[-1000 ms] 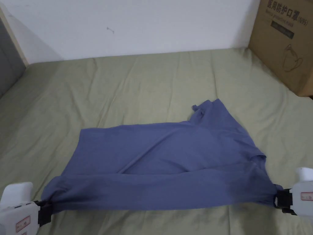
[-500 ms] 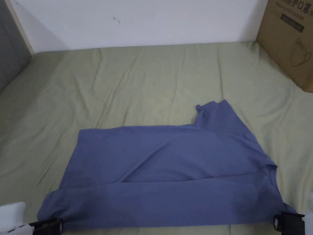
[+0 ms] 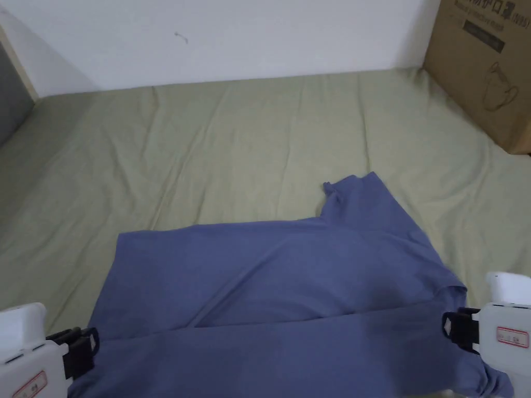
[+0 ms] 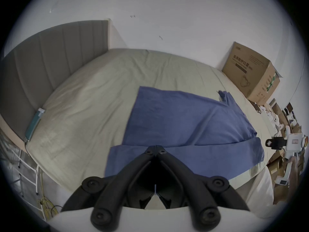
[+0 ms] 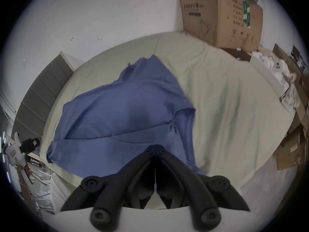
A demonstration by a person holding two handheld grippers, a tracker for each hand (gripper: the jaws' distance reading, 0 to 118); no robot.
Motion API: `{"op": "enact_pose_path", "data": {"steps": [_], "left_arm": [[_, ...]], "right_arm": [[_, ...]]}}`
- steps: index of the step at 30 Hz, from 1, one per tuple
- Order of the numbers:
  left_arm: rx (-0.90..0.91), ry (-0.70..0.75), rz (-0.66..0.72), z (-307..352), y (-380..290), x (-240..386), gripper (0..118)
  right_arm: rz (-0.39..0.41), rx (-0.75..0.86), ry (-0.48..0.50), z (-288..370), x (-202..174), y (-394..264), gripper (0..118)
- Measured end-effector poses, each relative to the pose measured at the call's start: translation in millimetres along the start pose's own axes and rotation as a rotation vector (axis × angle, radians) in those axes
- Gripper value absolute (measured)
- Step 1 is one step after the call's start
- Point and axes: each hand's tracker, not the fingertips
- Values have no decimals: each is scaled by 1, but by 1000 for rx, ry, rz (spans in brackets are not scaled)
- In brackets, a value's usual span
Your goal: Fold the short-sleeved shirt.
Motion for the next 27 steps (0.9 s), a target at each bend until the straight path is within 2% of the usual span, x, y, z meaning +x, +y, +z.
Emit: {"op": "enact_pose_path", "data": {"steps": [1, 3, 7, 8, 9, 10, 11, 13, 16, 17, 19, 20, 21, 22, 23, 24, 25, 26, 27], "left_arm": [[-17, 12, 4, -6, -1, 1, 0], [-49, 40, -9, -18, 0, 0, 0], [-63, 59, 14, -30, 15, -7, 0], [-59, 60, 16, -33, 22, -8, 0], [-61, 61, 17, -35, 28, -9, 0], [-58, 67, 14, -37, 33, -9, 0], [-55, 70, 9, -40, 39, -9, 0], [-53, 76, 9, -48, 49, -10, 0], [-51, 76, 22, -62, 59, -11, 0], [-55, 81, 25, -67, 62, -10, 0], [-64, 88, 18, -74, 64, -9, 0], [-77, 88, 13, -77, 65, -8, 0], [-80, 87, 10, -79, 66, -7, 0], [-83, 80, 6, -81, 67, -8, 0], [-85, 74, 9, -83, 69, -8, 1], [-80, 69, 19, -85, 71, -9, 11], [-77, 63, 30, -87, 74, -10, 38], [-76, 61, 39, -90, 77, -12, 70], [-79, 63, 48, -94, 83, -13, 102]], "right_arm": [[2, -46, 8, -9, 0, 1, 0], [6, -40, 20, -22, -1, 12, 0], [7, -18, 27, -46, 2, 74, 0], [4, -5, 42, -55, 6, 96, 12], [9, -4, 51, -64, 9, 121, 43], [4, 0, 43, -77, 10, 142, 91], [22, 1, 27, -92, 12, 162, 109], [51, 8, 8, -114, 11, 196, 109], [63, -87, -80, -171, 18, 228, 108], [81, -143, -96, -189, 21, 229, 104], [116, -239, -125, -215, 23, 225, 86], [134, -248, -178, -218, 20, 219, 86], [148, -189, -144, -210, 15, 220, 81], [174, -190, -147, -205, 12, 222, 61], [191, -175, -141, -198, 9, 222, 33], [206, -135, -152, -191, 5, 221, 0], [190, -129, -146, -188, 3, 220, 0], [151, -143, -114, -189, 2, 221, 0], [156, -151, -137, -193, 1, 221, 0]]}}
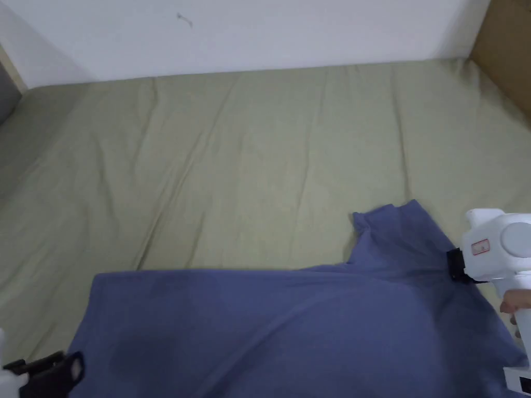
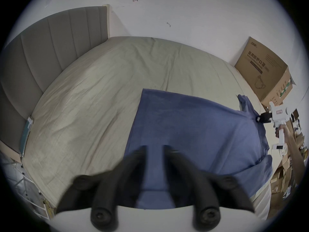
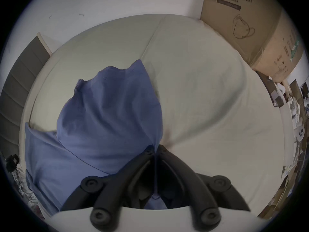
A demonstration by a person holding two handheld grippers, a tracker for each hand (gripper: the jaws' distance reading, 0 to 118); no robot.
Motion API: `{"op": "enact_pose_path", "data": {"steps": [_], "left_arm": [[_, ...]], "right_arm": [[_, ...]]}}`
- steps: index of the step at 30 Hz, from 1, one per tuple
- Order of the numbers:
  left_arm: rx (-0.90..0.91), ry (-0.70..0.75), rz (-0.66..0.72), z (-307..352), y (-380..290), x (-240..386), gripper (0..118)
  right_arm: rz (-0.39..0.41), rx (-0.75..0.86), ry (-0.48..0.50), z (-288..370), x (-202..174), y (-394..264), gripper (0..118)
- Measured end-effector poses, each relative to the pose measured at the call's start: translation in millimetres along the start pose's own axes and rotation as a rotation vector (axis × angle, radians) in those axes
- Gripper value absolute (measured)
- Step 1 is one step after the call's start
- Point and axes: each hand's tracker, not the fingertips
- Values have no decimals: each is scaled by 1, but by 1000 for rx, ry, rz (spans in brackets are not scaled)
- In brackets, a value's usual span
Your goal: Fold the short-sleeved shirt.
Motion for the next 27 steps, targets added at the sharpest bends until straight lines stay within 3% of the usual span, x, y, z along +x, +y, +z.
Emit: {"op": "enact_pose_path", "data": {"steps": [1, 9, 12, 15, 16, 18, 20, 21, 22, 23, 25, 27], "left_arm": [[-18, 3, -3, -5, 7, 0, 118], [3, 25, -26, -85, 89, 0, 116], [-140, 40, 22, -141, 117, -1, 117], [-259, 108, -51, -190, 109, 3, 109], [-219, 117, -46, -191, 104, 6, 111], [-165, 134, -78, -182, 107, 9, 99], [-145, 127, -128, -174, 111, 14, 73], [-146, 130, -130, -165, 109, 11, 57], [-149, 126, -127, -159, 114, 13, 26], [-138, 112, -125, -153, 116, 15, 3], [-137, 63, -101, -143, 114, 17, 3], [-114, 79, -184, -127, 114, 26, 3]], "right_arm": [[-5, -2, 3, -1, 2, 0, 0], [-42, 7, 37, 8, 9, 0, 0], [-48, 1, 32, 5, 7, 0, 0], [-37, -3, 26, 2, 6, 0, 0], [-40, -6, 27, 3, 7, 0, 0], [-49, -3, 35, 7, 9, 2, 0], [-50, 6, 42, 17, 8, 2, 0], [-38, 33, 50, 26, 7, 1, 0], [-43, 50, 90, 35, 4, 0, 0], [-60, 69, 113, 42, 3, -2, 0], [-40, 78, 133, 57, -1, -5, 0], [-6, 105, 118, 72, -6, -6, 0]]}}
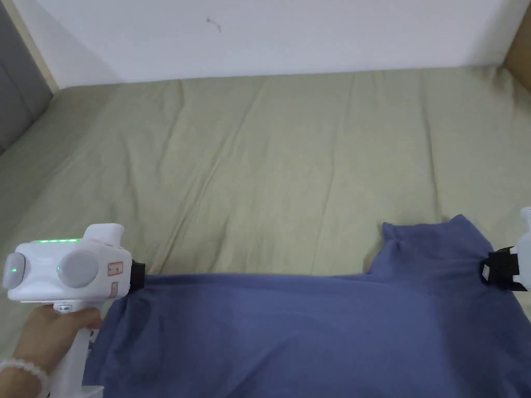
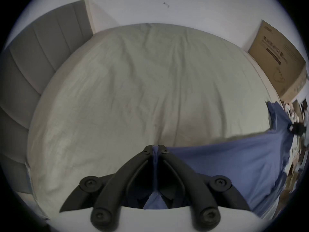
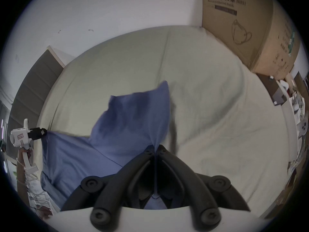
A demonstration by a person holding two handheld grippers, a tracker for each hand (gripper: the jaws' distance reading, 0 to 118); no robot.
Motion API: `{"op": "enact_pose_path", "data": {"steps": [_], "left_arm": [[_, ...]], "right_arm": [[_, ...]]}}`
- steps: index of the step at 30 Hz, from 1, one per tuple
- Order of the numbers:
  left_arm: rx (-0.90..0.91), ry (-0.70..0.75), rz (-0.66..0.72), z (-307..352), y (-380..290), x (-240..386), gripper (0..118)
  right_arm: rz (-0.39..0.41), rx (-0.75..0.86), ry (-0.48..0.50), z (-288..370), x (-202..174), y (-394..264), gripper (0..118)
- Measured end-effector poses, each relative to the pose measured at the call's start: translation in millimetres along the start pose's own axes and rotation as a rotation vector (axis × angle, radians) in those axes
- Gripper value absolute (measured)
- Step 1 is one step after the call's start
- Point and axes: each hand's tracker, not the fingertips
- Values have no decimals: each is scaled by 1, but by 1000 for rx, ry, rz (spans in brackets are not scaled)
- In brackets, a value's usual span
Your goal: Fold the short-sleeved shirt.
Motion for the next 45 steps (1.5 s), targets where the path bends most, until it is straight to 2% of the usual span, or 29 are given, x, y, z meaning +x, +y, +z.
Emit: {"op": "enact_pose_path", "data": {"steps": [2, 7, 11, 14, 16, 18, 20, 22, 23, 24, 25, 26, 27, 28, 30, 32, 33, 34, 37, 38, 39, 40, 41, 43, 44, 45], "left_arm": [[23, -3, -48, 23, -6, 0, 3], [135, -41, -10, 108, -35, -15, 3], [171, -25, 3, 171, -91, -26, 3], [179, -67, 57, 202, -143, -32, 3], [171, -85, 101, 211, -175, -34, 3], [118, -80, 147, 206, -209, -36, 3], [51, -82, 199, 192, -235, -40, 3], [12, -108, 252, 175, -253, -43, 6], [-2, -115, 283, 169, -262, -44, 14], [-11, -100, 315, 165, -268, -45, 31], [-23, -81, 327, 164, -271, -46, 63], [-26, -42, 345, 158, -273, -55, 89], [2, -41, 364, 163, -274, -59, 109], [27, -49, 382, 169, -274, -63, 118], [111, -75, 434, 190, -271, -69, 115], [125, -71, 467, 202, -268, -77, 106], [136, -81, 471, 210, -269, -76, 91], [150, -94, 470, 216, -270, -75, 54], [183, -112, 511, 217, -280, -75, 23], [178, -132, 547, 212, -288, -75, 5], [171, -179, 568, 209, -294, -78, 5], [162, -221, 586, 206, -298, -80, 2], [156, -240, 620, 204, -302, -83, 0], [173, -232, 635, 200, -308, -86, 0], [185, -226, 648, 200, -308, -90, 1], [199, -240, 672, 198, -308, -94, 5]], "right_arm": [[14, 17, 12, 18, 0, -1, 0], [-11, 70, 46, 70, 4, -21, 0], [10, 131, 40, 128, 4, -72, 0], [-22, 113, 70, 155, 10, -124, 0], [-48, 68, 77, 162, 15, -161, 0], [-108, 4, 43, 157, 21, -199, 0], [-138, -65, 64, 141, 28, -228, 0], [-142, -105, 21, 128, 29, -250, 0], [-142, -106, 1, 119, 27, -258, 2], [-152, -125, -32, 115, 25, -262, 16], [-137, -116, -71, 114, 20, -264, 53], [-129, -114, -146, 115, 14, -263, 77], [-77, -120, -205, 120, 7, -259, 83], [-20, -70, -201, 127, 2, -257, 83], [67, 18, -224, 145, -10, -248, 83], [87, 79, -224, 158, -23, -238, 82], [88, 111, -182, 163, -30, -233, 80], [76, 143, -136, 165, -37, -229, 71], [5, 171, -36, 160, -67, -224, 54], [14, 140, -48, 154, -80, -224, 28], [28, 129, -57, 145, -96, -227, 6], [40, 124, -60, 138, -106, -228, 5], [83, 95, -19, 132, -116, -228, 5], [75, 66, 75, 124, -136, -227, 4], [96, 37, 115, 121, -144, -225, 4], [116, 32, 117, 119, -152, -225, 4]]}}
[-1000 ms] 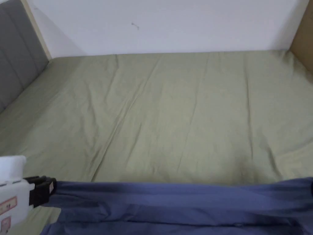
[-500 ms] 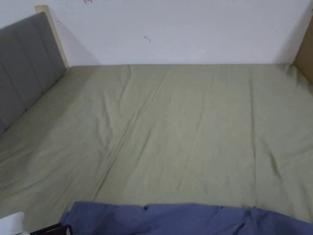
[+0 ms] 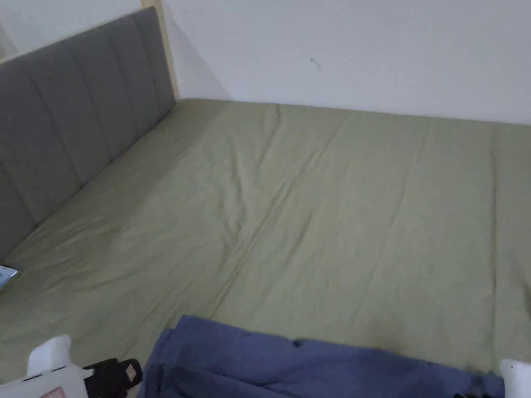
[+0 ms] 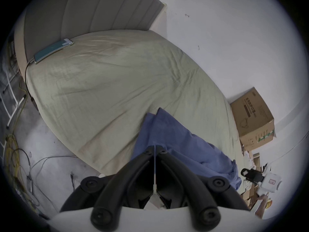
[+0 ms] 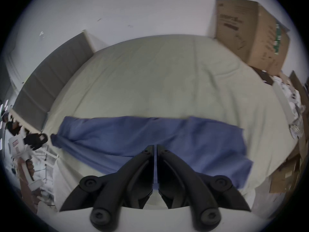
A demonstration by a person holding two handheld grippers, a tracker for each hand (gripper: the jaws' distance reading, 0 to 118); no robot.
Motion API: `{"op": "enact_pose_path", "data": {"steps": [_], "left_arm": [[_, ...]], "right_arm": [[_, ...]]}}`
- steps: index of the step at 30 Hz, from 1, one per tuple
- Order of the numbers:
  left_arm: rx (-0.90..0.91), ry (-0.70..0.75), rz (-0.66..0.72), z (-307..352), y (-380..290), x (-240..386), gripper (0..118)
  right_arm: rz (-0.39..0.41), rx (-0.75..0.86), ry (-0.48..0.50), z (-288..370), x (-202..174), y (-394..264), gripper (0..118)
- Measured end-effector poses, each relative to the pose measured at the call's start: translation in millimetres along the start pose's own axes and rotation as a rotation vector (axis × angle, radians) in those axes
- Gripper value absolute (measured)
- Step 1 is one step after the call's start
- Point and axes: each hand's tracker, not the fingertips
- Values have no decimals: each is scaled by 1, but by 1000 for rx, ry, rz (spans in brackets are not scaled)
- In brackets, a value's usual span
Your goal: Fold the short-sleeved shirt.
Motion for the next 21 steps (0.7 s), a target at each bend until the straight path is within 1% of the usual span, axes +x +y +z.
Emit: {"op": "enact_pose_path", "data": {"steps": [1, 2, 3, 4, 5, 6, 7, 8, 9, 10, 11, 13, 15, 16, 17, 18, 19, 20, 21], "left_arm": [[2, -46, 36, -2, 2, -3, 30], [-24, -78, 66, -5, 5, -8, 58], [-45, -101, 94, -11, 7, -11, 82], [-46, -118, 109, -17, 7, -13, 101], [-47, -110, 110, -22, 7, -15, 105], [-52, -105, 110, -27, 7, -15, 106], [-64, -105, 114, -33, 6, -16, 107], [-101, -103, 125, -43, 6, -21, 107], [-133, -111, 147, -53, 4, -27, 109], [-172, -114, 199, -64, 1, -32, 109], [-211, -106, 260, -74, -3, -36, 111], [-115, -123, 319, -78, -7, -37, 114], [-145, -135, 367, -82, -1, -39, 112], [-153, -131, 363, -84, 3, -39, 98], [-167, -108, 330, -80, 4, -35, 73], [-147, -38, 283, -76, 5, -30, 29], [-139, 36, 265, -75, 4, -26, 7], [-156, -13, 280, -80, -1, -27, 7], [-174, -97, 367, -81, -6, -28, 7]], "right_arm": [[14, 0, -5, -2, -7, 1, 4], [56, -3, -12, -4, -15, 1, 4], [79, -10, -15, -6, -21, 2, 4], [81, -18, -16, -8, -24, 2, 4], [81, -27, -7, -9, -27, 2, 4], [80, -39, 3, -11, -29, 2, 4], [67, -52, 16, -12, -29, 2, 4], [34, -73, 47, -12, -28, 3, 4], [12, -79, 65, -13, -27, 3, 4], [-15, -81, 77, -13, -25, 4, 4], [-22, -82, 74, -14, -24, 5, 4], [-17, -82, 56, -16, -24, 5, 4], [-5, -89, 35, -18, -24, 5, 4], [-6, -92, 36, -19, -23, 5, 4], [-9, -97, 41, -20, -22, 5, 4], [-14, -102, 47, -20, -21, 4, 4], [-20, -107, 49, -22, -20, 4, 4], [-41, -120, 57, -23, -18, 4, 4], [-68, -127, 75, -24, -14, 4, 4]]}}
